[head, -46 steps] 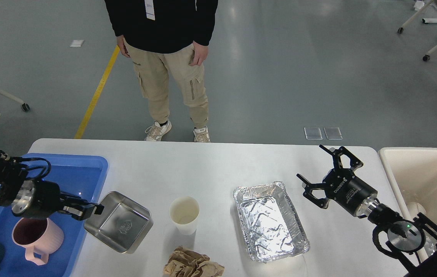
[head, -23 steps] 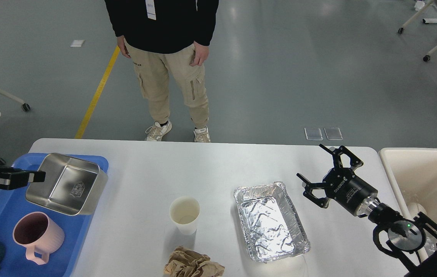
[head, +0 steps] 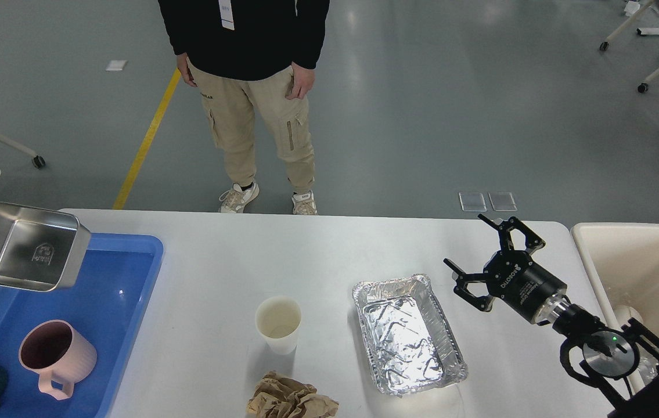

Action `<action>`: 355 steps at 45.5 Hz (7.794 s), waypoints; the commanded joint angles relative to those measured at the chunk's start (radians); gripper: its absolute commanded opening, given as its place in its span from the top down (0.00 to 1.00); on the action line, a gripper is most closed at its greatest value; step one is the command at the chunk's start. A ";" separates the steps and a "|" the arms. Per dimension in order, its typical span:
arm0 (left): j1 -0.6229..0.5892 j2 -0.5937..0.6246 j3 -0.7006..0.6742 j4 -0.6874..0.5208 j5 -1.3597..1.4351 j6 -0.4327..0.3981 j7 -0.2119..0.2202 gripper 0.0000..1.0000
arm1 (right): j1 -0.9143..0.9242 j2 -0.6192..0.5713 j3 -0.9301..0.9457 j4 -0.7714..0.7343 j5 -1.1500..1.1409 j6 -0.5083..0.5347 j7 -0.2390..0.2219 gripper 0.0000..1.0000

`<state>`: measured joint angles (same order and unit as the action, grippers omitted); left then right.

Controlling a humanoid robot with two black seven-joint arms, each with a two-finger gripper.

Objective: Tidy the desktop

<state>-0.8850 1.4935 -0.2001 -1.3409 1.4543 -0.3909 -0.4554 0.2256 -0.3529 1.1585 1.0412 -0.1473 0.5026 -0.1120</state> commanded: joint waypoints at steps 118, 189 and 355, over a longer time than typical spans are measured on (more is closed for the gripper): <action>0.176 -0.664 0.047 0.796 -0.063 0.231 0.058 0.69 | -0.061 -0.006 0.003 0.048 -0.020 0.001 0.000 0.00; 0.245 -0.587 -0.371 0.267 -0.722 0.061 -0.075 0.03 | -0.065 -0.058 -0.006 0.057 -0.020 -0.001 -0.002 0.00; 0.554 -1.073 -0.903 0.479 -1.319 -0.232 0.374 0.03 | -0.229 -1.405 -0.212 0.531 -0.543 -0.123 0.276 0.00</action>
<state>-0.3127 0.4389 -1.1157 -0.8785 0.1342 -0.6145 -0.0809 -0.0070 -1.6608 1.0250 1.5249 -0.7005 0.5189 0.1849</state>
